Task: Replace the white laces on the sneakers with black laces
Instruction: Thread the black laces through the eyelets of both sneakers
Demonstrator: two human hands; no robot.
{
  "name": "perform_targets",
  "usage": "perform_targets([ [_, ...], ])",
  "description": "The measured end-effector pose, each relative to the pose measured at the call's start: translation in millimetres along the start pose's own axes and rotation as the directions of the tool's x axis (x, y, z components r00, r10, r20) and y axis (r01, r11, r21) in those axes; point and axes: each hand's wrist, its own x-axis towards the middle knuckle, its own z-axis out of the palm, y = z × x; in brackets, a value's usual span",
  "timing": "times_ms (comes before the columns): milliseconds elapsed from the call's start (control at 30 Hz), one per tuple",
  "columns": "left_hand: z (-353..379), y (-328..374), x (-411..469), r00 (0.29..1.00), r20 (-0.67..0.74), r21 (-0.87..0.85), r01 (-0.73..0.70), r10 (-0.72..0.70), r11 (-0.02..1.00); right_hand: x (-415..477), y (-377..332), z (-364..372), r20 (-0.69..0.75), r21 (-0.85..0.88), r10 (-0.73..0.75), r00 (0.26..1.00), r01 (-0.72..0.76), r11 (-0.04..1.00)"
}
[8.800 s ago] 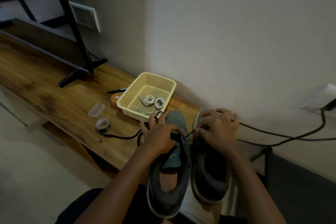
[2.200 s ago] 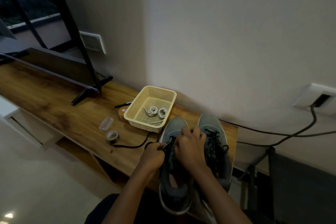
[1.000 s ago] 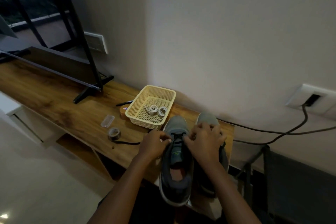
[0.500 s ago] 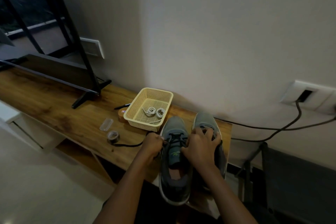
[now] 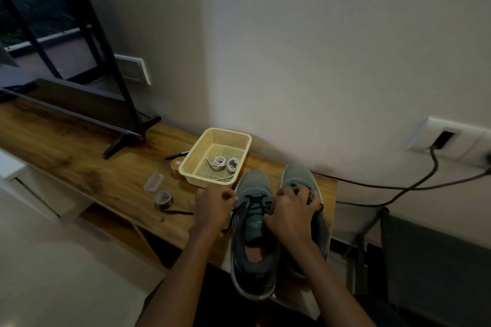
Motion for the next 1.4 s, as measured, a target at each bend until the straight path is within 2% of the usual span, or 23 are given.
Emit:
perform_targets([
  [100,0.1,2.9,-2.1,0.995,0.092,0.099,0.019,-0.028,0.995,0.4,-0.7,0.8,0.001,0.007,-0.004,1.000,0.004,1.000],
  [200,1.1,-1.0,-1.5,0.984,0.177,0.107,-0.008,-0.011,0.994,1.1,-0.6,1.4,0.000,0.017,-0.005,1.000,0.005,1.000],
  [400,-5.0,13.1,-11.5,0.990,0.133,0.296,-0.087,0.049,0.951,0.6,-0.7,1.9,-0.006,-0.007,-0.014,1.000,0.014,1.000],
  [500,-9.4,13.7,-11.8,0.999,0.042,0.358,0.010,-0.027,0.934,0.4,2.2,0.7,-0.010,-0.020,-0.007,1.000,0.006,1.000],
  [600,-13.5,4.6,-6.1,0.969,-0.155,0.257,0.229,-0.194,0.939,1.1,4.8,-0.1,-0.014,-0.017,0.008,1.000,-0.008,1.000],
  [667,-15.9,-0.5,-4.0,0.959,-0.178,0.201,0.254,-0.220,0.946,1.2,5.8,-0.2,-0.013,-0.012,0.009,1.000,-0.010,1.000],
  [800,-16.9,4.9,-9.7,0.999,-0.016,0.235,0.041,-0.039,0.971,1.2,3.2,0.2,-0.009,0.005,-0.009,1.000,0.009,1.000],
  [867,-13.9,10.6,-12.8,0.995,0.088,0.256,-0.069,0.047,0.964,0.8,1.9,0.3,-0.009,0.000,-0.020,1.000,0.020,1.000],
  [967,-11.1,13.0,-15.6,0.982,0.179,0.256,-0.103,0.058,0.961,1.4,1.9,1.2,-0.011,-0.002,-0.023,1.000,0.023,1.000],
  [1067,-10.4,11.5,-14.9,0.977,0.207,0.212,-0.091,0.046,0.973,1.6,2.2,1.9,-0.011,-0.001,-0.021,1.000,0.021,1.000],
  [1300,-9.1,12.5,-11.1,0.980,0.182,0.108,0.056,-0.075,0.993,1.9,0.6,1.5,-0.015,-0.021,-0.040,0.999,0.039,0.999],
  [1400,-10.9,5.4,-6.6,0.975,0.008,-0.113,0.220,-0.221,0.969,2.1,1.9,1.9,-0.014,-0.030,-0.033,0.999,0.032,0.999],
])
